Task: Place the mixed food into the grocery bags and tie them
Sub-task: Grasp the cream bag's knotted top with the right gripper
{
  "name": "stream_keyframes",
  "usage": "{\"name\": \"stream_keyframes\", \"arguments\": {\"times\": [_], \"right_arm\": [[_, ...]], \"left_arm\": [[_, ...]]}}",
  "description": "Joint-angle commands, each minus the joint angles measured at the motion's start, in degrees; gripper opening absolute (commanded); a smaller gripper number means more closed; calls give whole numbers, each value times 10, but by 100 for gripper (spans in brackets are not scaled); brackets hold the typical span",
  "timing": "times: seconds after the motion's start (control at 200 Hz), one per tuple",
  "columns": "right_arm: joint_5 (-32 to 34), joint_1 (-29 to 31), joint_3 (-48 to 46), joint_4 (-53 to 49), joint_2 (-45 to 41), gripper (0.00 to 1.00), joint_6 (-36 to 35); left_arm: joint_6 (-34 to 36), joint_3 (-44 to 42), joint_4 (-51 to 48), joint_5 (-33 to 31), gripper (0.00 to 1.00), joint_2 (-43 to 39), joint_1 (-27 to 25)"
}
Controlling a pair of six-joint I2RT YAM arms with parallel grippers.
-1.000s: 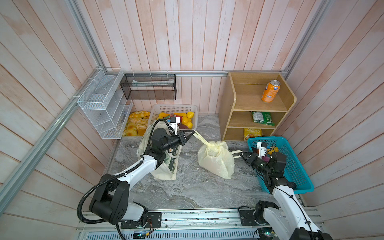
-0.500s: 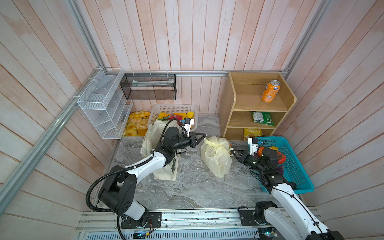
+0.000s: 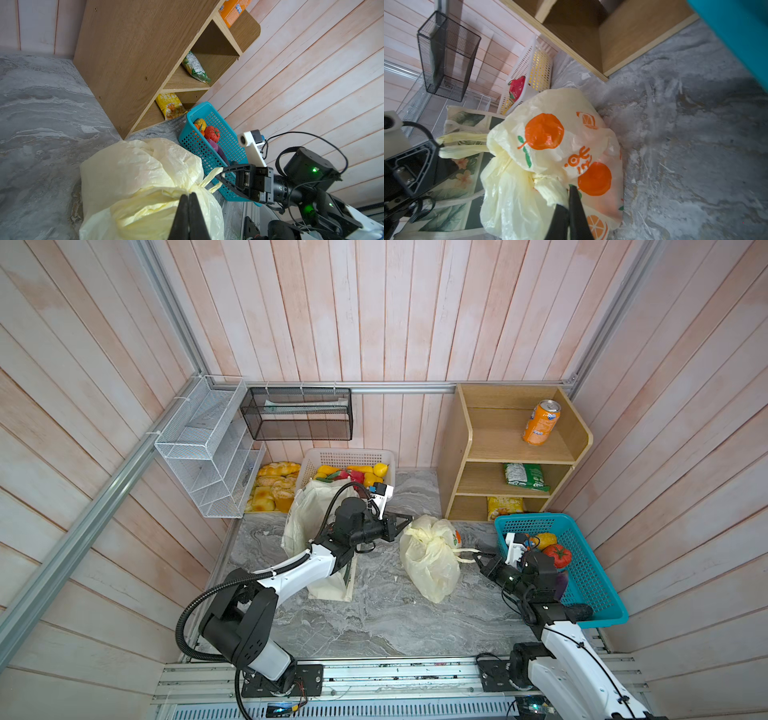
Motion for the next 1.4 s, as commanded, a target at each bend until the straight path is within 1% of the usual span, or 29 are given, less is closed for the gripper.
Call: {"name": "stream_keyframes", "arguments": {"times": [0.0, 0.185, 0.22, 0.27, 0.31, 0.365, 0.415, 0.465, 0.6, 0.695, 0.715, 0.725, 0.835, 0.995, 1.205, 1.395], "right_arm": [[-26, -1, 17, 1, -13, 0, 0], [-34, 4, 110, -102, 4, 0, -78], [-25, 6, 124, -123, 3, 10, -87], [-6, 10, 148, -157, 0, 29, -100], [22, 16, 168, -190, -1, 42, -110], [69, 29, 196, -232, 0, 55, -124], [106, 44, 218, -260, 5, 62, -136], [140, 59, 236, -283, 14, 66, -148], [162, 105, 277, -296, 60, 74, -188], [185, 153, 319, -305, 119, 84, -225], [195, 164, 328, -307, 132, 96, -234], [199, 172, 332, -309, 137, 97, -237], [242, 226, 377, -328, 209, 98, -281], [289, 263, 414, -354, 283, 98, -317], [296, 293, 430, -365, 340, 98, -339], [294, 297, 426, -353, 383, 98, -345]], "left_arm": [[17, -4, -6, -4, 0, -10, 1], [18, 3, -7, 4, 0, -5, -1], [18, 4, -6, 6, 0, -5, -1], [19, 3, -7, 7, 0, -5, -1], [21, 3, -8, 7, 0, -4, -1], [22, 2, -10, 8, 0, -4, -1], [24, 2, -11, 10, 0, -3, -1], [26, 2, -13, 12, 0, -3, -1], [28, 5, -14, 16, 0, -1, -1], [30, 8, -18, 17, 0, 2, -1], [31, 10, -19, 17, 0, 2, -1], [32, 10, -19, 17, 0, 1, -1], [34, 13, -22, 20, 0, 6, -1], [37, 20, -28, 23, 0, 10, -1], [42, 27, -34, 23, 0, 13, 0], [42, 33, -35, 27, 0, 18, 0]]}}
